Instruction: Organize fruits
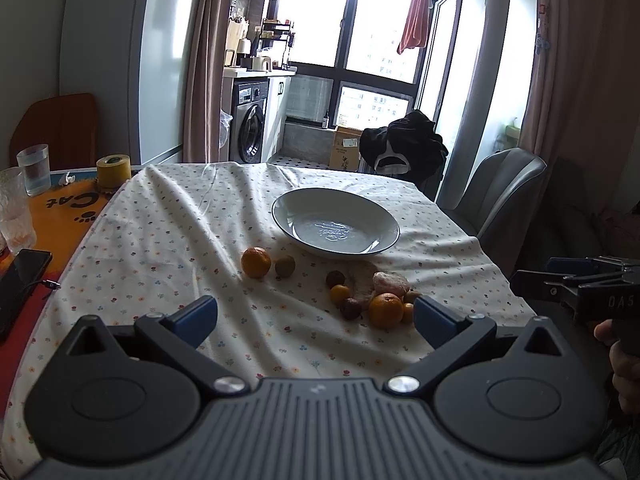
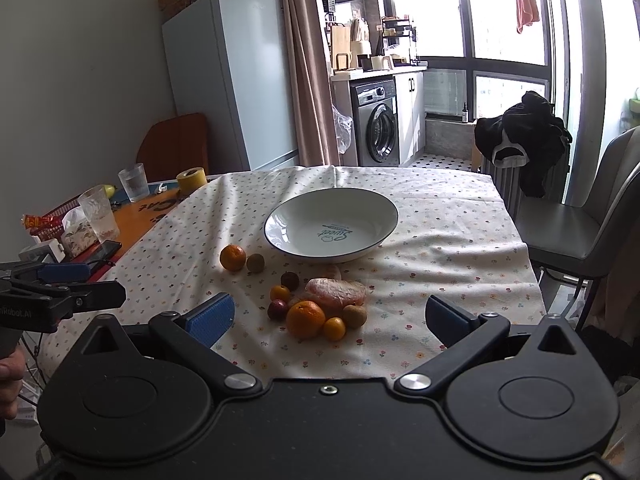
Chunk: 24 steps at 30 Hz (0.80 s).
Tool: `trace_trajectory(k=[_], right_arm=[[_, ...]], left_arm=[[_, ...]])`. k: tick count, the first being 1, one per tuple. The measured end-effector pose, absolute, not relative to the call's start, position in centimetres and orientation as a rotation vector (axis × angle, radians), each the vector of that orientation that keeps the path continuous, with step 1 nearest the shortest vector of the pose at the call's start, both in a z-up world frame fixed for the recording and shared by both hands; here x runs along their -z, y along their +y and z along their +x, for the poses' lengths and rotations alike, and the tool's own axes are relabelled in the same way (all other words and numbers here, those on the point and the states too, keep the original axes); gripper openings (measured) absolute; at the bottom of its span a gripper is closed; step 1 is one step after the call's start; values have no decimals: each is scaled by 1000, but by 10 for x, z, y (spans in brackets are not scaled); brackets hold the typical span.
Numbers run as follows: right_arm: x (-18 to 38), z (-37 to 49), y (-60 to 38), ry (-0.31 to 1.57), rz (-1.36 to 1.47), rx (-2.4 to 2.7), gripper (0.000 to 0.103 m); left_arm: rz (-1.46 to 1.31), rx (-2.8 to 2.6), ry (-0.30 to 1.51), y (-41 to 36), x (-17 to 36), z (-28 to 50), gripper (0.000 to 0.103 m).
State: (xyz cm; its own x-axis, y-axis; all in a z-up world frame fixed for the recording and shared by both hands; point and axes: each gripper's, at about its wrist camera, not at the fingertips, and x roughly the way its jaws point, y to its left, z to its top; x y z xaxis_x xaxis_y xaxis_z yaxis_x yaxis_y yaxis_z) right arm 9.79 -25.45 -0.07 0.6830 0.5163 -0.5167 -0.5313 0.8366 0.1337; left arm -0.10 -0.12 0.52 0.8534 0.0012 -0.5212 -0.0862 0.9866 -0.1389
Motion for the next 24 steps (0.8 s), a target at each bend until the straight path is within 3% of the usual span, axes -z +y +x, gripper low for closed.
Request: trace_trajectory(k=[24], right_arm=[[29,141,-243,657,-19,-598,103]], left_arm=[[-189,-67,575,16,13,41,103]])
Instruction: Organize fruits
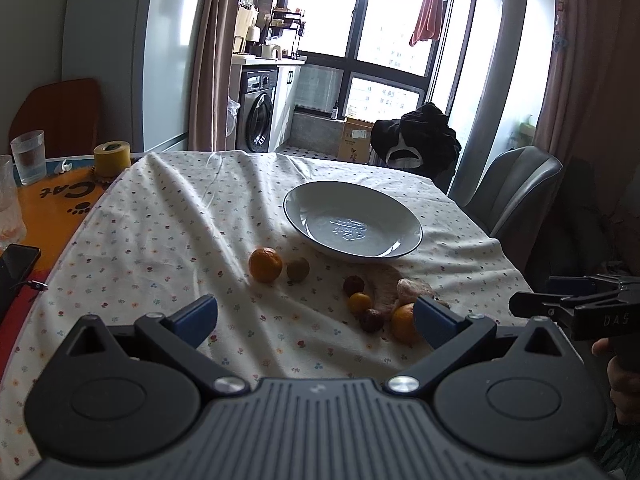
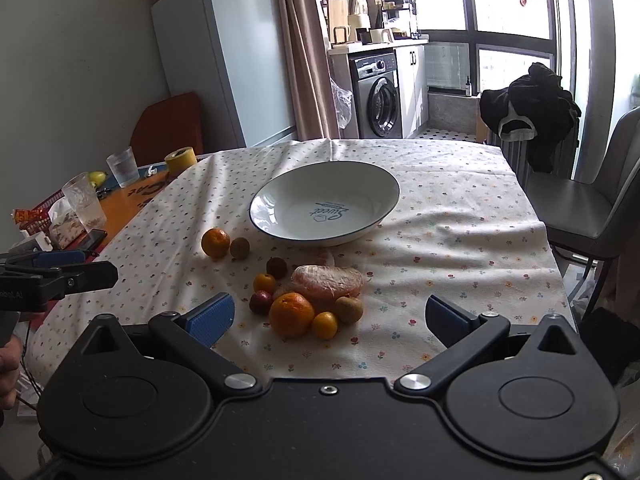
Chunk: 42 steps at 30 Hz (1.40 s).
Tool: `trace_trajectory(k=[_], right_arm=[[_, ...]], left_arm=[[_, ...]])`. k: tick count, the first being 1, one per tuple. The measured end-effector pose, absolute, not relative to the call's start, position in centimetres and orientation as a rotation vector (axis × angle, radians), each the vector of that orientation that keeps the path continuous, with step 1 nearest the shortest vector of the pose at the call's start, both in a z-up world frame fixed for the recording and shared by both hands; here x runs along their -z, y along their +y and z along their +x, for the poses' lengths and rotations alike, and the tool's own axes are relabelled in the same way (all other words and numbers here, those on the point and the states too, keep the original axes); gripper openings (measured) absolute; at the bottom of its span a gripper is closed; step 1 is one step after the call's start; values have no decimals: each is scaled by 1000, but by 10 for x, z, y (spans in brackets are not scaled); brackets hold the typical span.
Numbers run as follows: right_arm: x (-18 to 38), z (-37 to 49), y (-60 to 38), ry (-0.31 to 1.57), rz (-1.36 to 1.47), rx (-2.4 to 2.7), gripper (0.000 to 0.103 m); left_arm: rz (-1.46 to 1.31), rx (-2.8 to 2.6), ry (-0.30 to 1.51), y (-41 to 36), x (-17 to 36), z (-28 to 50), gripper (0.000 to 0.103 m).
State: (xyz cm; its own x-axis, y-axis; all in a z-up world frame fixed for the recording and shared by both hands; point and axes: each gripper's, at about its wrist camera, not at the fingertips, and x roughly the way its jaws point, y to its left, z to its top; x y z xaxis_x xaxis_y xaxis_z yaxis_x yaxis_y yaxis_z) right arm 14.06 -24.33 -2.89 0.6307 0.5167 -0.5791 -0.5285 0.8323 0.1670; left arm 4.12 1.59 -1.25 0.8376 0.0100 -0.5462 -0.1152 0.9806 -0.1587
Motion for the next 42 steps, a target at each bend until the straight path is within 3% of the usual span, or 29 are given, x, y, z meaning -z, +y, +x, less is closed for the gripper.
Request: trace_trajectory(k=[16,27,30,35,42], right_arm=[[54,178,-242,713,43,-635,103],[79,197,-242,751,72,-632,102],[85,200,-242,762,81,-646,98],[96,206,-240,800,100,-679,79],[106,212,-235,843,127,-730,62]], left_arm=[[-228,-32,592,17,33,80,100],[-268,-35,636,16,54,101,77],[-275,-22,655,14,62,105,73],[-274,-2,682,8,72,113,65],[-269,21,707,2,82,123,52]])
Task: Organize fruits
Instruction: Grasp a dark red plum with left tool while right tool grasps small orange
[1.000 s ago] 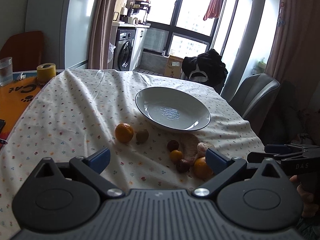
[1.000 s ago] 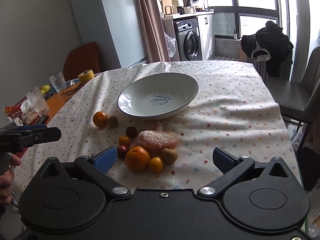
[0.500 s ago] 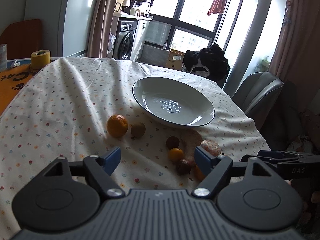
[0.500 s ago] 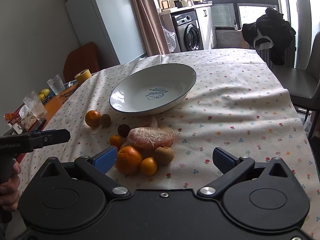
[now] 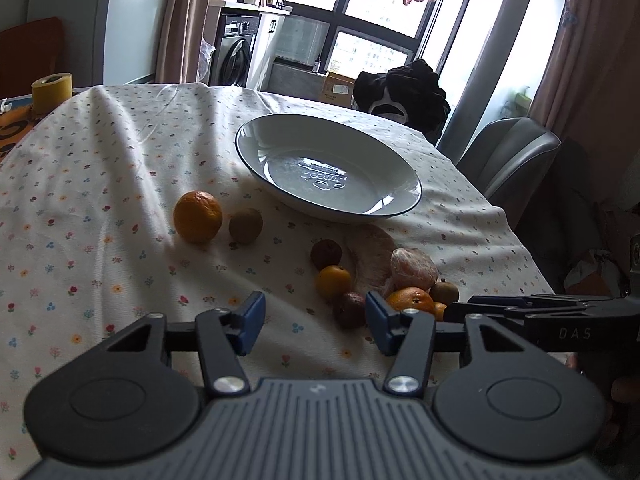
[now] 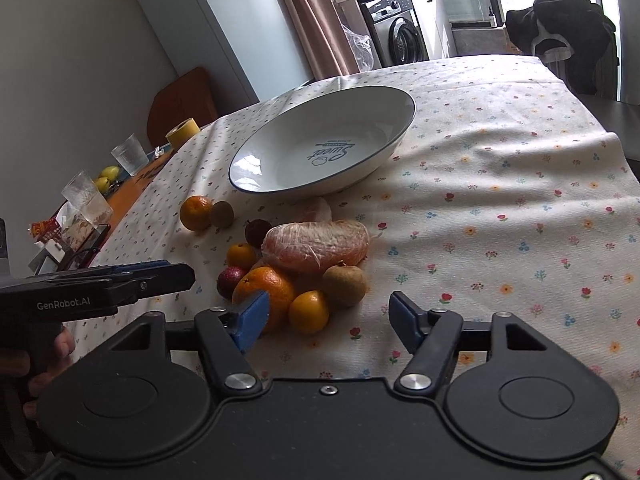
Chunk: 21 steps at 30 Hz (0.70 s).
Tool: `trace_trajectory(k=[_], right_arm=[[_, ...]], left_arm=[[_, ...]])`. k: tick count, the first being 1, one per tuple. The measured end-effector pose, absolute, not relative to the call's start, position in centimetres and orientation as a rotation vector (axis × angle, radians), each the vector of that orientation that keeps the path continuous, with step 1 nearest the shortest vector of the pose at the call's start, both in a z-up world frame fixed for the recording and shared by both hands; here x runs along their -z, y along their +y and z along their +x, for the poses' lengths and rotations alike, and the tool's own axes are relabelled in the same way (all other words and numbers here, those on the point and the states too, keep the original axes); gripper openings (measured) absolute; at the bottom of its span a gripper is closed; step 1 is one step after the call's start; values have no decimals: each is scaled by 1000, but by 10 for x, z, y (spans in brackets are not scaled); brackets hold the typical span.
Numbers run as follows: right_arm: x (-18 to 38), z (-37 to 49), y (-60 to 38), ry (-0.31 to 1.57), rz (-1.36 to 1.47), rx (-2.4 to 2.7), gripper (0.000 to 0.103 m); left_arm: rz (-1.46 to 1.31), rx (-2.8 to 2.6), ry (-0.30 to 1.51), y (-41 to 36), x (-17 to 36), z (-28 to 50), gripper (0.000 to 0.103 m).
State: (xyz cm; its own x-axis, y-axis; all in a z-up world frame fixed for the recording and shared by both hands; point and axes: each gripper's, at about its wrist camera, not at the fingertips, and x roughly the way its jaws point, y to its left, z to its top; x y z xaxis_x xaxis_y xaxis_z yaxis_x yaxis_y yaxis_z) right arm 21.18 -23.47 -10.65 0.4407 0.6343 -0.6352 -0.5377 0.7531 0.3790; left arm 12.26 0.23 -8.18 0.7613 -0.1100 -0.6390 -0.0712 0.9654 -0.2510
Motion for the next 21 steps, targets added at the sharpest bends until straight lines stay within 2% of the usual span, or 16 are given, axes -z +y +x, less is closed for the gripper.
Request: trace_trajectory(k=[2,7,9,11,13,21], right_arm=[[108,214,-234,856,133,-744,56],[110,216,-233,860,136,-759,55],[110,214,-233,865,122,-750,50],[110,213,-233,871,113,-758,37],[112,213,-232,882,125,-770,32],[113,215,-229,874,139,-776,32]], left_arm=[[-273,28,714,1,84,125,50],[-275,41,722,-3,89,131,49],[-274,45,723,-4,91,133,48],[-276,54,728,-6,93,136,46],[-278,61,733,-8,95,139,41],[-277,63,735,-12,100,145,39]])
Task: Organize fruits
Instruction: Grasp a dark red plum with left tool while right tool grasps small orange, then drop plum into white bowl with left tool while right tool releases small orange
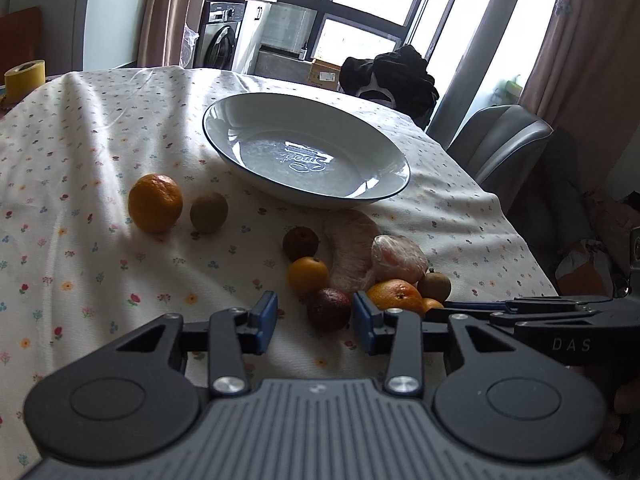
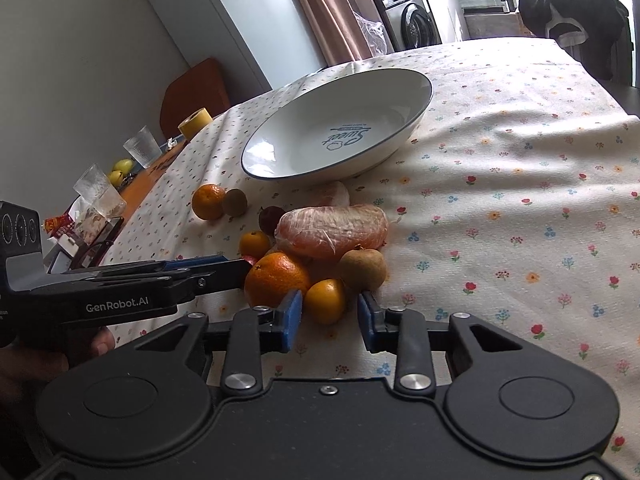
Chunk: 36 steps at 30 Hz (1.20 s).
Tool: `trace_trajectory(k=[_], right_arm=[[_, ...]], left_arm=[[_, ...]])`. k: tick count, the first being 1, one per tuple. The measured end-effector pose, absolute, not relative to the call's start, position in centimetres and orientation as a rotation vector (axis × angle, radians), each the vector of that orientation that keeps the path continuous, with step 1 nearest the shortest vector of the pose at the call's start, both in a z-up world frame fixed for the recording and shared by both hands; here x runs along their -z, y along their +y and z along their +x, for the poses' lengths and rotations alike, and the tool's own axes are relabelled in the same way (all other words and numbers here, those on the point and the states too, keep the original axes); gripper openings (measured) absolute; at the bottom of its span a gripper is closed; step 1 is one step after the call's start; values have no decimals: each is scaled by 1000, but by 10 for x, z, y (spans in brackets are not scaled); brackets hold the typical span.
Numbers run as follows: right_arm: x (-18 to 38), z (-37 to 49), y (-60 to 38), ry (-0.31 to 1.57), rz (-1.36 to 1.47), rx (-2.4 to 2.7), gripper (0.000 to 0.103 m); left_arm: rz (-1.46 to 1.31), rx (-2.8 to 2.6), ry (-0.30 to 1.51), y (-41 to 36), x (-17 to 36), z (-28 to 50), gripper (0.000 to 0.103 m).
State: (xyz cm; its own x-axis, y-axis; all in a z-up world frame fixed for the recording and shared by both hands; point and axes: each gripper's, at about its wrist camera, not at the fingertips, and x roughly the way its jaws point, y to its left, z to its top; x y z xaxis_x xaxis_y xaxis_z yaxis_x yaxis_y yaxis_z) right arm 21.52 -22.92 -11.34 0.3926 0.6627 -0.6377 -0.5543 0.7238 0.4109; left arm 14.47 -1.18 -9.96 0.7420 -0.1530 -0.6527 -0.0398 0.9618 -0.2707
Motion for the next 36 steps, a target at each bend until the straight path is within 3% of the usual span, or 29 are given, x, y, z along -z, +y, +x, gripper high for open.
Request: trace_trajectory(k=[2,6,36], right_arm=[[114,215,-229,864,129,-776,22],[113,216,-232,861,140,-772,22],[64,223,-231,684,142,-691,22]], left_arm=[[-277,67,730,-13,100,145,36],[-274,81,734,-16,102,146,23],[-229,-47,579,1,42,137,22]])
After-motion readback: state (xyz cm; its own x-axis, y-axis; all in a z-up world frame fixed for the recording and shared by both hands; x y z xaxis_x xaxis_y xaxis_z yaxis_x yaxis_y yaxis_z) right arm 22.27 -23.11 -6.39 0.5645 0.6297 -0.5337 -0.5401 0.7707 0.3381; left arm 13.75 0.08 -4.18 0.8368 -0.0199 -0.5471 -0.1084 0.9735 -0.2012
